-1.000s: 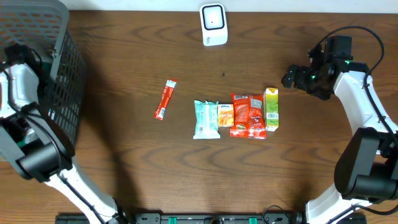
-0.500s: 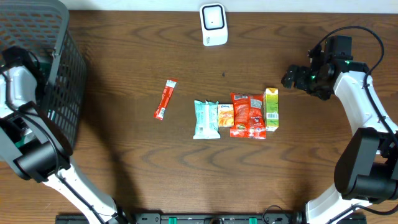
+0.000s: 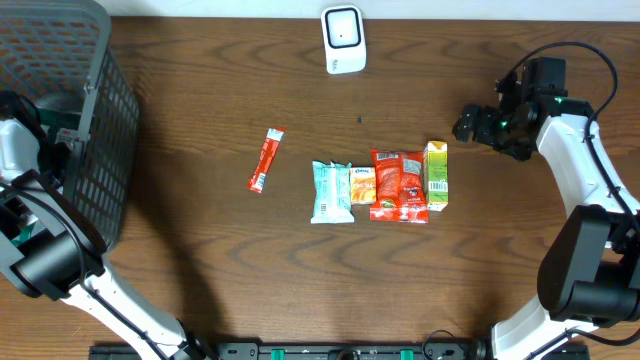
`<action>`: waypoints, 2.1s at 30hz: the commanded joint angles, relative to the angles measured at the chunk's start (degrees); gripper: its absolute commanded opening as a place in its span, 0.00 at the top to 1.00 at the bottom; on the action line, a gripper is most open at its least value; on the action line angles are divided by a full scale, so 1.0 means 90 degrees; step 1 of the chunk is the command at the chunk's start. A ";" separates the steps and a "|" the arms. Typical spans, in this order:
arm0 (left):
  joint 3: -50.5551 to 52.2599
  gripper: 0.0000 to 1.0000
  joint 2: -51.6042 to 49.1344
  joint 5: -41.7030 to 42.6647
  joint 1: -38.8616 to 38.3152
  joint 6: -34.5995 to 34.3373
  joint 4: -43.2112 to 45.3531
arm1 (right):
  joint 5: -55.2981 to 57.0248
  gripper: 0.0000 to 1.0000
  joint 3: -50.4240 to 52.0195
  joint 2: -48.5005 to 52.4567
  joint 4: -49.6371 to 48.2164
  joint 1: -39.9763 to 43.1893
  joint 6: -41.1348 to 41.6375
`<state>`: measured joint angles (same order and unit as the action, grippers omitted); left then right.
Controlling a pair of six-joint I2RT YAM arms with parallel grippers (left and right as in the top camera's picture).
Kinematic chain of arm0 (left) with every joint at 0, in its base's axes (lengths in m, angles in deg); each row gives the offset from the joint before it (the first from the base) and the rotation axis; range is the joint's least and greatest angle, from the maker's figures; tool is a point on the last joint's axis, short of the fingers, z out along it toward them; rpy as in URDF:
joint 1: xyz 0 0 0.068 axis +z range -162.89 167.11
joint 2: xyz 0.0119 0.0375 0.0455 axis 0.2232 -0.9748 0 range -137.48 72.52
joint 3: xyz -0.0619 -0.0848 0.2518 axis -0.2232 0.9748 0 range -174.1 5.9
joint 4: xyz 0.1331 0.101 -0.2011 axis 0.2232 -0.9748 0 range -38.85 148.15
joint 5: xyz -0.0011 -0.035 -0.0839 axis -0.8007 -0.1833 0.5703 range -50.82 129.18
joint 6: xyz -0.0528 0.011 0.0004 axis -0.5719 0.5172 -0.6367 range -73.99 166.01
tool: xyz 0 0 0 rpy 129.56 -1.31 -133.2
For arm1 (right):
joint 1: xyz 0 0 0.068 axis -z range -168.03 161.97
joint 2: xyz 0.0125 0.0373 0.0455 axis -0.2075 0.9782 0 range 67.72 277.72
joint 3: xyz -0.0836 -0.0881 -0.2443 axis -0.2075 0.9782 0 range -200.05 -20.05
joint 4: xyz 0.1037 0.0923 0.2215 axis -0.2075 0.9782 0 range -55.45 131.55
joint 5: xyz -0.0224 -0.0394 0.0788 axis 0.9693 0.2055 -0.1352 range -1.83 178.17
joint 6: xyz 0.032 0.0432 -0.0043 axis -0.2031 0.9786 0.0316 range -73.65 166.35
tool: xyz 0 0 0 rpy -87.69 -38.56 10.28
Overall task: Scan the item barcode
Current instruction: 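Move the left gripper into the basket and grasp the green 3M gloves pack, then lift the gloves pack out of the basket toward the table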
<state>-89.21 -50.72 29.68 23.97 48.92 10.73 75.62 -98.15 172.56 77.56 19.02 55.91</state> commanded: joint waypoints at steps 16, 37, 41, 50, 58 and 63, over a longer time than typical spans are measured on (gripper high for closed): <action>-0.0245 0.93 0.3036 -0.0114 -0.0386 -0.1056 0.0678 | 0.0032 0.01 0.0032 -0.0172 0.0010 0.0015 -0.0049; -0.0209 0.93 0.6890 -0.0182 -0.3966 -0.2443 -0.0580 | 0.0032 0.01 0.0032 -0.0172 0.0010 0.0017 -0.0049; 0.0369 0.93 0.6358 -0.0182 -0.5192 -0.2917 -0.1202 | 0.0032 0.01 0.0032 -0.0172 0.0010 0.0017 -0.0049; 0.1188 0.93 0.4456 -0.0515 -0.6428 -0.3007 -0.0755 | 0.0032 0.01 0.0032 -0.0172 0.0010 0.0017 -0.0049; 0.1188 0.48 0.3869 -0.0593 -0.6239 -0.3223 -0.1183 | 0.0032 0.01 0.0032 -0.0172 0.0010 0.0017 -0.0049; 0.1319 0.31 0.3871 -0.0549 -0.5853 -0.3728 -0.2171 | 0.0032 0.01 0.0032 -0.0172 0.0010 0.0017 -0.0049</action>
<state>-78.00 -16.34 25.64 -30.78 19.31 -5.36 75.62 -98.06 172.56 77.60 19.02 55.91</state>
